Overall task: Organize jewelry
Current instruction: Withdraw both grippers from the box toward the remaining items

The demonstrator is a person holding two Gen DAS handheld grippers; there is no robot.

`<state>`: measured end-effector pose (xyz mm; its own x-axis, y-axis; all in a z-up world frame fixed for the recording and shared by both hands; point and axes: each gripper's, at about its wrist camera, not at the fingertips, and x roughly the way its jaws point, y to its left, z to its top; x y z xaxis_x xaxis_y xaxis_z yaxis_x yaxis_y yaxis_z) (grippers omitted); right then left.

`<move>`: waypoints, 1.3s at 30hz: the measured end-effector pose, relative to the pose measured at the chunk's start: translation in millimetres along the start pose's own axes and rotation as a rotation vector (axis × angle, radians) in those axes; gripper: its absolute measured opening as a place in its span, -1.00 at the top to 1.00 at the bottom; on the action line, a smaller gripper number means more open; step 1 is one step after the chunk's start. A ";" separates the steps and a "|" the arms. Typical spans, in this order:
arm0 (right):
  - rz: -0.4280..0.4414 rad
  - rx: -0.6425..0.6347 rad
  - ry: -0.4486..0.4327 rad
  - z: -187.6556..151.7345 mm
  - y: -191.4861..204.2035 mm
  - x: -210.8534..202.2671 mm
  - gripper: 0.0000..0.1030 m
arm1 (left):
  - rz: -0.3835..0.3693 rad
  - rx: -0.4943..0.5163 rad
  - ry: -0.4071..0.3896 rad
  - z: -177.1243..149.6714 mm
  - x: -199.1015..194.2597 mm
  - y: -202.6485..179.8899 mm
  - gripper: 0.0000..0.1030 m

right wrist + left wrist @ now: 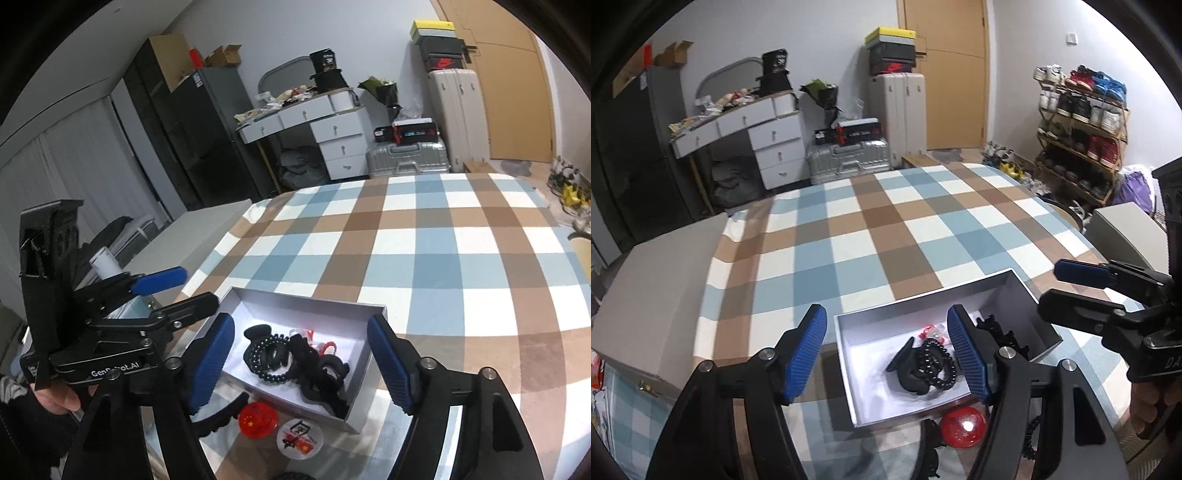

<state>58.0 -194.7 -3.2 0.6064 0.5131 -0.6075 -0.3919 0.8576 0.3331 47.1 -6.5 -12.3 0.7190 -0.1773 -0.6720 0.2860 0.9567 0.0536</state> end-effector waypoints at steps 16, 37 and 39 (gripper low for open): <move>-0.109 0.048 -0.006 -16.2 9.0 -25.0 -0.98 | 0.081 -0.133 -0.029 -30.7 -22.8 15.7 -0.68; -0.168 0.096 0.087 -49.7 12.0 -38.7 -1.00 | -0.018 -0.100 0.227 -85.1 -7.1 2.9 -0.93; -0.163 0.092 0.084 -49.6 12.9 -38.9 -1.00 | -0.031 -0.101 0.236 -86.6 -6.4 2.4 -0.93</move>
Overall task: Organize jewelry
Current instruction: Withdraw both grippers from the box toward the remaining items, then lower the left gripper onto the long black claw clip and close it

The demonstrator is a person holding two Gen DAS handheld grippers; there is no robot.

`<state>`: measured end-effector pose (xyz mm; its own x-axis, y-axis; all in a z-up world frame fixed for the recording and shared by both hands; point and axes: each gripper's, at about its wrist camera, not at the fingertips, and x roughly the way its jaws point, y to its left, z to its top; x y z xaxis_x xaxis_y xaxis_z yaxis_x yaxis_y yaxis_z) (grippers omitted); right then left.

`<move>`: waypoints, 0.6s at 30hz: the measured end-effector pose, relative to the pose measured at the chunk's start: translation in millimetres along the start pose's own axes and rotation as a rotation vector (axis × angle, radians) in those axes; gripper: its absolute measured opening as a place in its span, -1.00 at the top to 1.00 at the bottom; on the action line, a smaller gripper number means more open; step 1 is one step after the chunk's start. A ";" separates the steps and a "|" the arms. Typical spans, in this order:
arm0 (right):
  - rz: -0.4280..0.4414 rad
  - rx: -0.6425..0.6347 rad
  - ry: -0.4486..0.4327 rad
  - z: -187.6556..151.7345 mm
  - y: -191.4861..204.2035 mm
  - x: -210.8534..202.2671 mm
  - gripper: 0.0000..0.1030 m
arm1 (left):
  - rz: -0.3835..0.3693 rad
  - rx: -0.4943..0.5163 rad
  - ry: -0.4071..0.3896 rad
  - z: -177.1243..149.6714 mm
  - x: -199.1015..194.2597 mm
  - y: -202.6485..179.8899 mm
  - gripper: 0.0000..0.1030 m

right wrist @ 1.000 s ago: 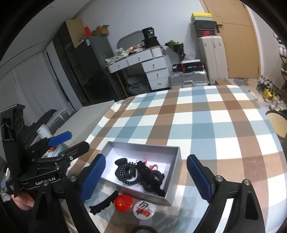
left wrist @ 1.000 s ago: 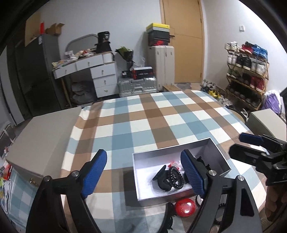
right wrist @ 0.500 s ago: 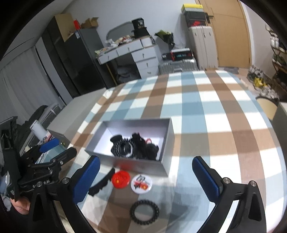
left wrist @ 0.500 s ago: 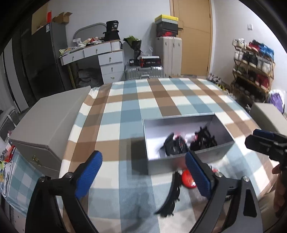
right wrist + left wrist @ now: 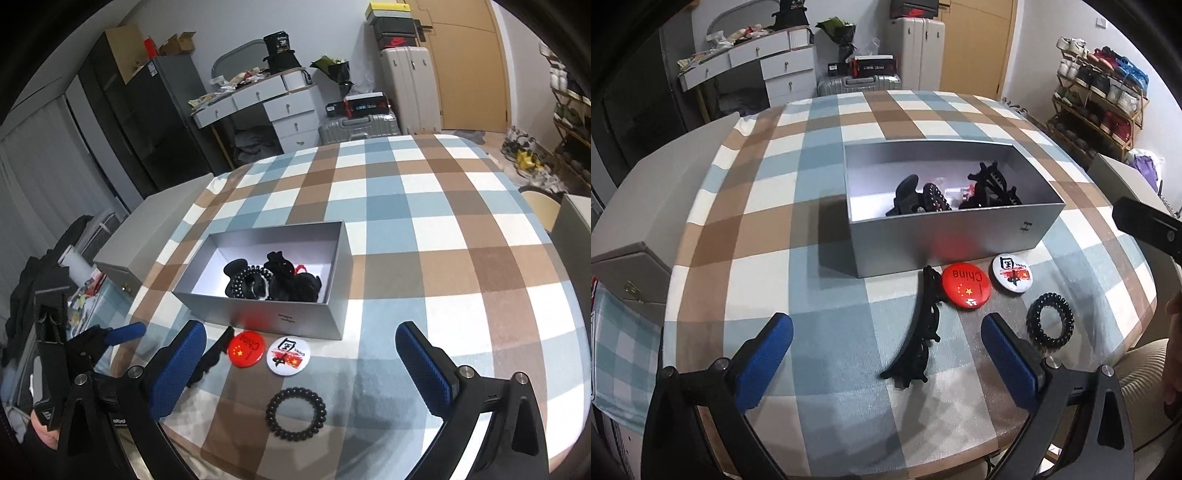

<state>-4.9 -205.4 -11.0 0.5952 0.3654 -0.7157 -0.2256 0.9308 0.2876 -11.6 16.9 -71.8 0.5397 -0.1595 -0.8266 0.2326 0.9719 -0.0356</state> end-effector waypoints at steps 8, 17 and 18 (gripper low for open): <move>-0.015 -0.034 -0.004 -1.3 4.4 2.9 -1.00 | -0.013 -0.005 0.113 -6.8 21.0 -1.2 -0.93; -0.019 -0.041 0.002 -0.8 4.0 4.0 -1.00 | -0.016 0.033 0.131 -8.8 30.4 -10.1 -0.48; -0.022 -0.038 0.011 -1.2 3.1 5.0 -1.00 | -0.002 0.057 0.122 -10.0 29.2 -14.1 -0.44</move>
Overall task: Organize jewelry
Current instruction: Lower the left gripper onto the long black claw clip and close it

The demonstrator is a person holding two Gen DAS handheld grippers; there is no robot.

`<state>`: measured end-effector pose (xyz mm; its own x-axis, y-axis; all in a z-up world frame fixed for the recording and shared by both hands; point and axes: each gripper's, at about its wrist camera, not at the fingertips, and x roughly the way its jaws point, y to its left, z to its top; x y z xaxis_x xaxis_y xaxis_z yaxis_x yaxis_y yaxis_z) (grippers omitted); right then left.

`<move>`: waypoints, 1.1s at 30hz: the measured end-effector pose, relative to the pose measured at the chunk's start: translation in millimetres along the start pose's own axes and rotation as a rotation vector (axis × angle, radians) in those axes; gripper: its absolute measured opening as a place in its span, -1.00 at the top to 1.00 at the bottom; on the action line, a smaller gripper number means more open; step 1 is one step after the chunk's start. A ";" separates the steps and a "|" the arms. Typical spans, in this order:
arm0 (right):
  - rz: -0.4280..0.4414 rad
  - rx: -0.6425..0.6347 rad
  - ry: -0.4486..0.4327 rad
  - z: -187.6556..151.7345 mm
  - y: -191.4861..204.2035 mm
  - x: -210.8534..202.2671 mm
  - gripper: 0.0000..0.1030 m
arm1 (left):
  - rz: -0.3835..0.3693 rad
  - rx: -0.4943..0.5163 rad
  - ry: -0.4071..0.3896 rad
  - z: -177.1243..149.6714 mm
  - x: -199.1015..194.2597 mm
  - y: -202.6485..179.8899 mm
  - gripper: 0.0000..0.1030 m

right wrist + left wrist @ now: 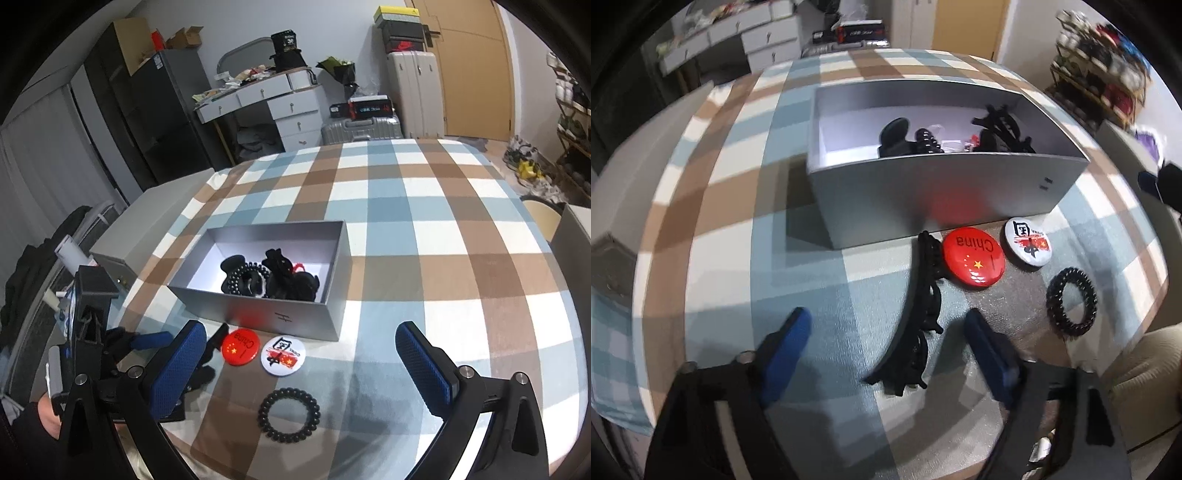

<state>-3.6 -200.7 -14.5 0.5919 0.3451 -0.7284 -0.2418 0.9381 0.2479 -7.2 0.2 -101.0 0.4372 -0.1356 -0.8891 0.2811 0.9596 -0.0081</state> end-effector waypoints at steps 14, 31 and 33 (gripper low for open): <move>0.020 0.001 0.066 -5.7 -1.7 11.4 -1.00 | -0.038 0.039 -0.004 2.2 -13.6 5.3 0.71; -0.029 -0.150 0.188 -18.4 23.4 46.9 -0.91 | -0.194 -0.023 -0.063 5.8 -40.0 21.5 0.96; -0.029 -0.136 0.189 -17.5 21.0 47.3 -0.91 | -0.194 -0.031 -0.032 4.5 -37.1 23.2 0.94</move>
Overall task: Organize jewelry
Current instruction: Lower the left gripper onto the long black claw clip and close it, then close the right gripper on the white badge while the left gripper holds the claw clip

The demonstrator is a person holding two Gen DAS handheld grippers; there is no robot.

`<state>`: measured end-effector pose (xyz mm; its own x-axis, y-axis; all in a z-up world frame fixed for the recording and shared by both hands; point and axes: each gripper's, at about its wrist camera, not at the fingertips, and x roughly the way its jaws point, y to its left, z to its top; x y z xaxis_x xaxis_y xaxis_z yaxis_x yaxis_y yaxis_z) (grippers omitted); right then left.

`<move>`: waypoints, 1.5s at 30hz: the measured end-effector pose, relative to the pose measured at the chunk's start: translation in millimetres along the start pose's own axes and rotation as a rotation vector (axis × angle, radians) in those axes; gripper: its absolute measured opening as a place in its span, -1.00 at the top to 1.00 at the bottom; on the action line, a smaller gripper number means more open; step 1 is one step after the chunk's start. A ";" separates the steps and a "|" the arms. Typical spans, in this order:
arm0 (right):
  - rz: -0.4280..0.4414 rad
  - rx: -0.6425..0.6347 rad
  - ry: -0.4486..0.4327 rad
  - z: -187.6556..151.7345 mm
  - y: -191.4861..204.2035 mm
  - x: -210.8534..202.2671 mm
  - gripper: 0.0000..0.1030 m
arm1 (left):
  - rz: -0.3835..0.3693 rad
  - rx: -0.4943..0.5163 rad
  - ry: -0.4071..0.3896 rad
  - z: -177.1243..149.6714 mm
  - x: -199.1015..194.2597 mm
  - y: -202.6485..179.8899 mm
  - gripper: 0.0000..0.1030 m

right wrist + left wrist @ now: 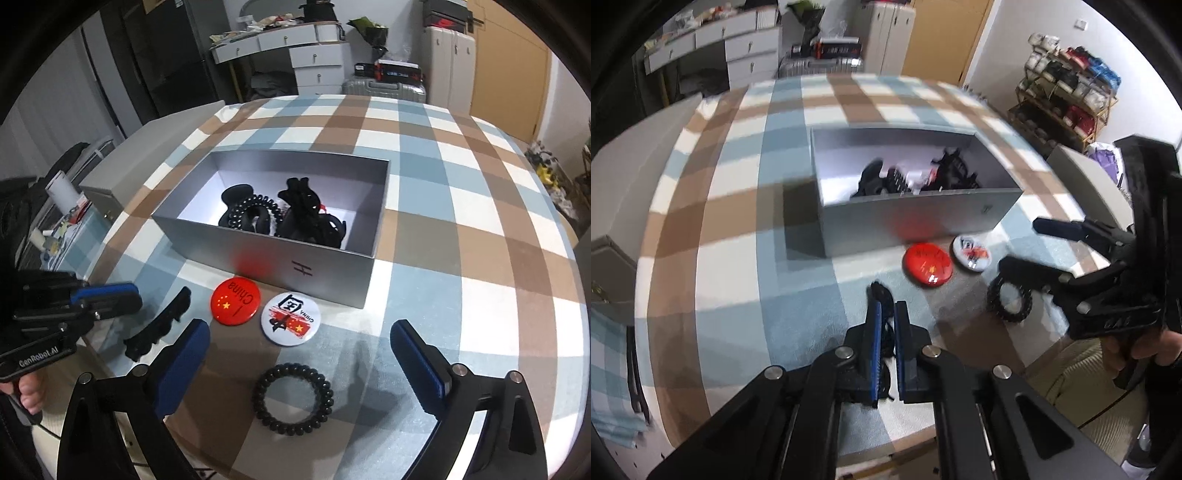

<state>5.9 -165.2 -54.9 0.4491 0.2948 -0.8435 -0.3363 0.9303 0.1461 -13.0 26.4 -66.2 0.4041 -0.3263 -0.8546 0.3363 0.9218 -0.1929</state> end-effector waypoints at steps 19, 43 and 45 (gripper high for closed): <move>-0.017 -0.053 0.055 -2.6 6.1 13.8 -0.61 | 0.130 0.100 0.096 -15.0 26.4 -13.1 0.65; -0.092 -0.162 0.084 -0.9 21.6 39.2 0.20 | 0.049 0.068 -0.020 -8.4 -8.1 -7.2 0.76; -0.098 -0.178 0.079 -1.5 24.5 39.3 0.20 | 0.035 0.065 -0.024 -7.8 -9.8 -7.1 0.76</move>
<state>14.1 -131.2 -85.2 0.4230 0.1800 -0.8881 -0.4379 0.8986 -0.0264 -26.0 24.8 -60.2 0.4370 -0.2996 -0.8481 0.3759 0.9174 -0.1304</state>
